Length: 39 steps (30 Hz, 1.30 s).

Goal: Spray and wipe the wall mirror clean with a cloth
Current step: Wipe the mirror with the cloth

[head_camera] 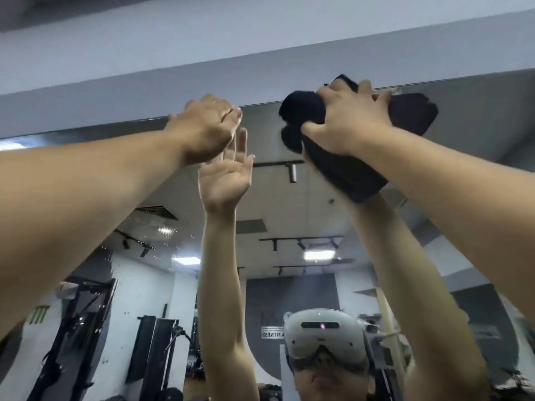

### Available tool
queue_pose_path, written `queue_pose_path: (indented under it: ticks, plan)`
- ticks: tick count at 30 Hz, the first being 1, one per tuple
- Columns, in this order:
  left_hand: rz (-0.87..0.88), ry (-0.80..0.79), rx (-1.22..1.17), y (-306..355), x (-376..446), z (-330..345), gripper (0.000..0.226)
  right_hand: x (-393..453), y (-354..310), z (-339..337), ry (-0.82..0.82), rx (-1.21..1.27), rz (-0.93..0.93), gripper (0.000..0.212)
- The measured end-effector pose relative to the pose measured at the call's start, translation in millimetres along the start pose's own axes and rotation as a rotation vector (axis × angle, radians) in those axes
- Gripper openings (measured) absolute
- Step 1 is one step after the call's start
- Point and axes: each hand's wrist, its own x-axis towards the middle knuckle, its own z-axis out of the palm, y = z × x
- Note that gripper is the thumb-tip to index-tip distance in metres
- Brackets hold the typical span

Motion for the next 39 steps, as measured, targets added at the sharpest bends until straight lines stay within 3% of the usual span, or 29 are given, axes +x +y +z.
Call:
queue_pose_path:
  ticks: [9,12,17,21,26,29,32,39]
  plan:
    - [-0.038,-0.034,-0.011,-18,-2,4,0.067,-145,-92,12,-0.072,0.060,-0.669,0.067]
    - [-0.062,-0.047,-0.027,-16,-2,1,0.061,-166,-98,20,-0.095,0.076,-0.773,0.065]
    - [-0.043,-0.079,-0.002,-22,5,-3,0.056,-104,-91,16,-0.070,0.079,-0.644,0.064]
    - [0.001,-0.121,-0.020,-24,2,-10,0.059,-23,-69,12,-0.032,0.077,-0.364,0.063]
    - [-0.005,-0.171,-0.063,-31,2,-9,0.045,36,-34,7,-0.014,0.055,-0.009,0.067]
    - [0.041,-0.133,-0.062,-37,5,-5,0.046,31,-38,9,-0.005,0.020,0.003,0.064]
    - [0.032,-0.087,-0.086,-36,4,-4,0.049,3,-63,9,-0.015,0.019,-0.120,0.066]
    - [-0.014,-0.100,-0.143,-28,2,-4,0.056,-142,-144,22,-0.058,0.057,-0.787,0.063]
